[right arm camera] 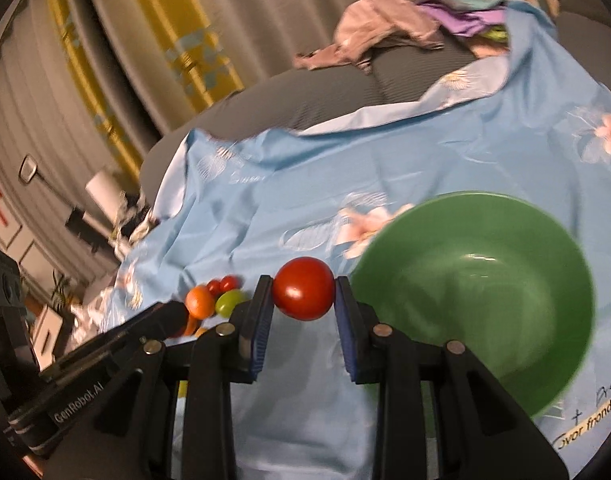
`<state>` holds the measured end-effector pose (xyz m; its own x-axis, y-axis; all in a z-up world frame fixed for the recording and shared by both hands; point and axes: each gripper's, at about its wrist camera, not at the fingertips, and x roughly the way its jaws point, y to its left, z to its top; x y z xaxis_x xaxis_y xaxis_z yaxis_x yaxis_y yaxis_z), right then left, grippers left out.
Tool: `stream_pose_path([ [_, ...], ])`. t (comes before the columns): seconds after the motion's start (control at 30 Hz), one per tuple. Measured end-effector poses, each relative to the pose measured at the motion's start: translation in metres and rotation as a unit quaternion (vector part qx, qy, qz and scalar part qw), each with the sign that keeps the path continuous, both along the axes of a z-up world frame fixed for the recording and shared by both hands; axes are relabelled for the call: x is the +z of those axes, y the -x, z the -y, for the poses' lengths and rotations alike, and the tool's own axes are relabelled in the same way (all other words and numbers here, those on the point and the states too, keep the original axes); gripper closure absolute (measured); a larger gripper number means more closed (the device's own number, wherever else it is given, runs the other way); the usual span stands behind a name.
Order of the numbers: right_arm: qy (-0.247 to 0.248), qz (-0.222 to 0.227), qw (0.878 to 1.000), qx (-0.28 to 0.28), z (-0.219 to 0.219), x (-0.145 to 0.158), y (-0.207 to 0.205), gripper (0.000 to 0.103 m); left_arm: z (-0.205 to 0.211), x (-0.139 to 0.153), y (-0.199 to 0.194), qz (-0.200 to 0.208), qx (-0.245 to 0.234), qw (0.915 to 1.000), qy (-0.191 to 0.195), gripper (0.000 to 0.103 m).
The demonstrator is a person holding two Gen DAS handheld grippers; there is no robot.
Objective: Organize fruits
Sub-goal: 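Carry the right tomato into the green bowl and open while the left does likewise, then grasp the green fruit with the right gripper while the left grasps the yellow-green oval fruit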
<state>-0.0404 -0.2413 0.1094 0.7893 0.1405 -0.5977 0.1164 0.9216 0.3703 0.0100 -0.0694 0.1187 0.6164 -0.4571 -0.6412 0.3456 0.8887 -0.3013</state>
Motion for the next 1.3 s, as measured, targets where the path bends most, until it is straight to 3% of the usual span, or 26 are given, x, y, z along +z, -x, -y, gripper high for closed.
stream_pose_path([
  [0.23,-0.015,-0.001,0.998,-0.066,0.042,0.000,0.015,0.072,0.055,0.002,0.001,0.013,-0.055,0.9983,-0.018,0.073],
  [0.53,-0.031,-0.022,0.991,-0.128,0.082,-0.010,0.026,0.072,0.102,-0.008,0.004,-0.004,-0.107,0.9941,-0.017,0.073],
  [1.07,-0.031,-0.056,0.986,-0.153,0.095,-0.023,0.025,0.071,0.129,-0.033,0.004,-0.041,-0.135,0.9898,-0.020,0.073],
  [1.17,-0.030,-0.059,0.986,-0.155,0.095,-0.022,0.025,0.067,0.128,-0.030,0.005,-0.034,-0.129,0.9909,-0.014,0.073],
  [1.27,-0.032,-0.052,0.985,-0.159,0.096,-0.020,0.027,0.044,0.124,-0.027,0.004,-0.048,-0.141,0.9889,0.003,0.069],
  [1.3,-0.029,-0.050,0.986,-0.158,0.095,-0.019,0.027,0.044,0.122,-0.025,0.004,-0.049,-0.141,0.9888,0.004,0.063],
])
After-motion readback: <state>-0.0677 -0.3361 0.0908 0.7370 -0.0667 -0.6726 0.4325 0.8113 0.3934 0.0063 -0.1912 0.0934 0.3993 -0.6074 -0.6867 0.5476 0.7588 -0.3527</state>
